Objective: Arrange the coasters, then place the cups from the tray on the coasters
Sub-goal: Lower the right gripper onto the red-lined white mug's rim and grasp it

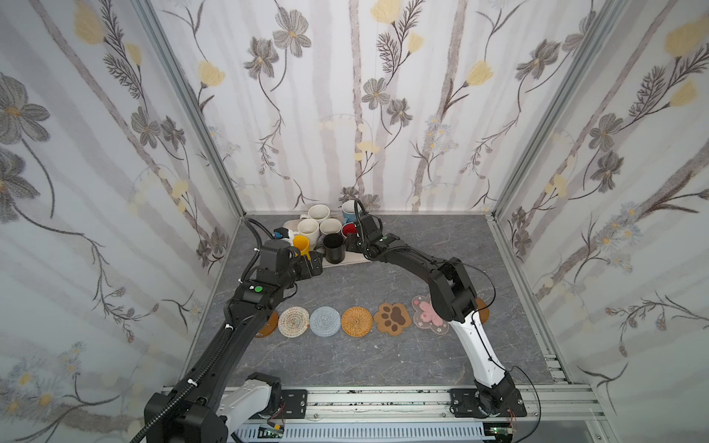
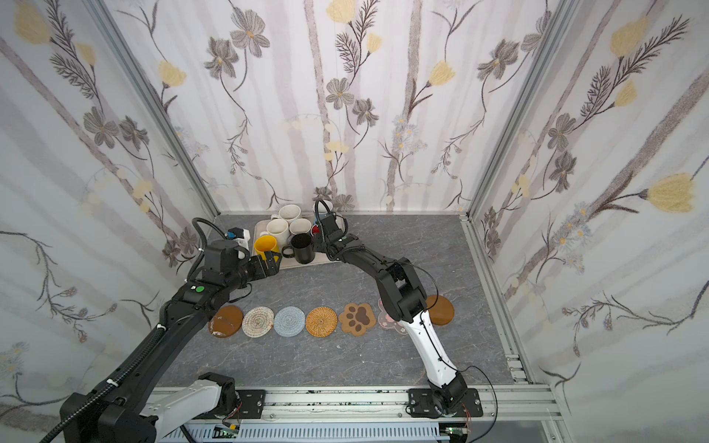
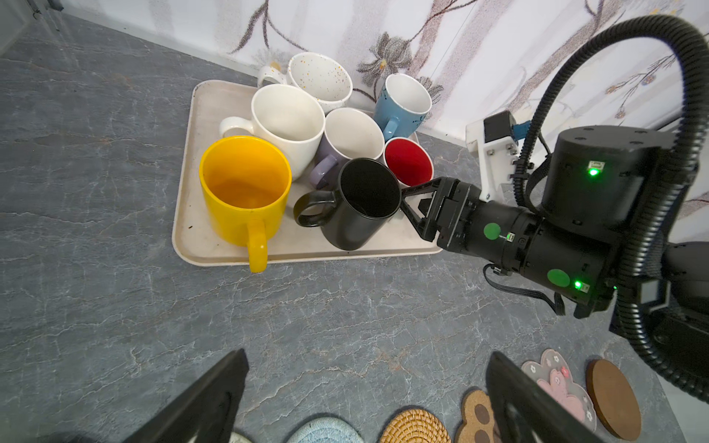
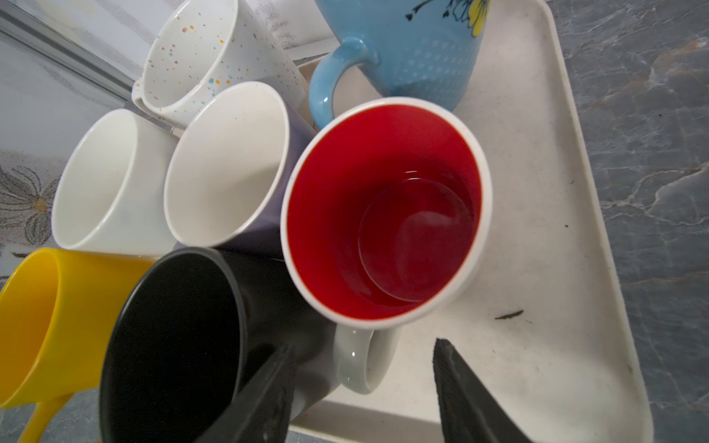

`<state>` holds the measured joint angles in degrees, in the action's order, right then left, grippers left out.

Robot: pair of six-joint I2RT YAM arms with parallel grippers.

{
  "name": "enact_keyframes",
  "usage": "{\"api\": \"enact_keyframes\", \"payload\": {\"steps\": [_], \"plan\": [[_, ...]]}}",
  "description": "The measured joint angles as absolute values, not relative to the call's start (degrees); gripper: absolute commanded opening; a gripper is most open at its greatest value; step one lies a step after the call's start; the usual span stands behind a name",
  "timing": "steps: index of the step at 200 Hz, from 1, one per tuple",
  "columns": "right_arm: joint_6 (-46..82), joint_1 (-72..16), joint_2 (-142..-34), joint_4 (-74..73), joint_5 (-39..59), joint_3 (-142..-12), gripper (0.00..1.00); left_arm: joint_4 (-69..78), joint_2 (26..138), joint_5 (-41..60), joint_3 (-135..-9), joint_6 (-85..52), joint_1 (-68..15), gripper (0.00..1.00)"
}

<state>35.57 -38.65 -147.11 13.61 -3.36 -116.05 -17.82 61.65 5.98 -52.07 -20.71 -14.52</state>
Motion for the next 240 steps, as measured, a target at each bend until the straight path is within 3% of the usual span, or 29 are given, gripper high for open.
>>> {"api": "enact_keyframes", "payload": {"steps": [79,145,240], "plan": [[36.21,-38.54,-149.38,16.99,-4.91,-119.07,0.49,-17.82,60.88,5.58,-51.16,-20.29,-14.15,1.00],[32.69,-38.11,-149.40,19.86,-7.42,-119.24,0.37,-17.82,61.01,5.61,-50.85,-20.29,-13.52,1.00],[30.39,-38.02,-150.41,20.05,-7.62,-119.61,0.36,-17.80,61.91,6.09,-50.68,-20.32,-12.91,1.00]]}}
